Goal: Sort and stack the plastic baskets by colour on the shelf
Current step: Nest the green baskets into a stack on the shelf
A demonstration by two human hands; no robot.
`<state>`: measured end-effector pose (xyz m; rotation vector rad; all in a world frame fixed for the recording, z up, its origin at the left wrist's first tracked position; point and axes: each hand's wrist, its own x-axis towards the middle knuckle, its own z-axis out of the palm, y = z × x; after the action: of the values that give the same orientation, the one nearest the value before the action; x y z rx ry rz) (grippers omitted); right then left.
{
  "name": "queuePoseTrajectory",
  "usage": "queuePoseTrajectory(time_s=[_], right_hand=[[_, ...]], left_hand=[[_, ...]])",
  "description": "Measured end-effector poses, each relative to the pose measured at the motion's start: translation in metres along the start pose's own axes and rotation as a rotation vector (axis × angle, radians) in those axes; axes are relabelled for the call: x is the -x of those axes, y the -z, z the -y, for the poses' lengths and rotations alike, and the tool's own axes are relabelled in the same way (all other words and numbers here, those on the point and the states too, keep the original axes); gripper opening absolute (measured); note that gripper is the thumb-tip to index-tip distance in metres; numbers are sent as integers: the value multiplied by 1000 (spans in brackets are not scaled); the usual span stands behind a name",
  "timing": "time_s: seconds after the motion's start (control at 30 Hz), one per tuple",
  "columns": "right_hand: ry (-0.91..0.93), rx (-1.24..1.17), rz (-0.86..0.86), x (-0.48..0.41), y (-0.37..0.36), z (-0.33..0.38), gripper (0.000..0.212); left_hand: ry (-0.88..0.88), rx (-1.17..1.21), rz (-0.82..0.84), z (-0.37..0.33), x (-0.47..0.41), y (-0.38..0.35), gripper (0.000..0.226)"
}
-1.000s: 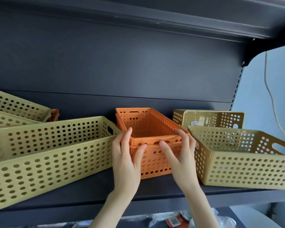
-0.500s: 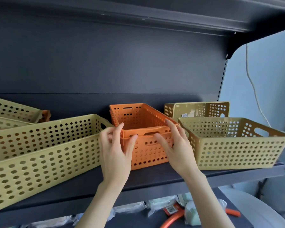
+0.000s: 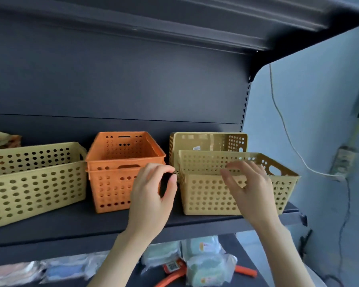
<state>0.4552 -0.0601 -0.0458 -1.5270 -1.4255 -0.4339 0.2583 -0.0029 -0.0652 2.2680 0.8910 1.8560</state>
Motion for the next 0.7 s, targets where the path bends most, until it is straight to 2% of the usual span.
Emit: queuePoseTrajectory(time_s=[0.1, 0.17, 0.27, 0.37, 0.47, 0.6, 0.7], right_hand=[[53, 82, 75, -9, 18, -51, 49], [98, 109, 114, -13, 24, -79, 56], [161, 87, 83, -18, 25, -104, 53], [209, 44, 38, -23, 20, -118, 40], [251, 34, -29, -24, 15, -127, 34], [294, 46, -117, -25, 7, -130, 33], [323, 7, -182, -22, 1, -132, 31]], left_hand=[[23, -35, 30, -16, -2, -49, 31], [36, -85, 91, -18, -2, -75, 34], [25, -188, 98, -20, 0, -93, 32], [13, -260, 64, -27, -3, -95, 33], [70, -160, 48, -35, -17, -91, 37], [166, -83, -24, -34, -60, -87, 18], [234, -142, 15, -19, -94, -94, 12]])
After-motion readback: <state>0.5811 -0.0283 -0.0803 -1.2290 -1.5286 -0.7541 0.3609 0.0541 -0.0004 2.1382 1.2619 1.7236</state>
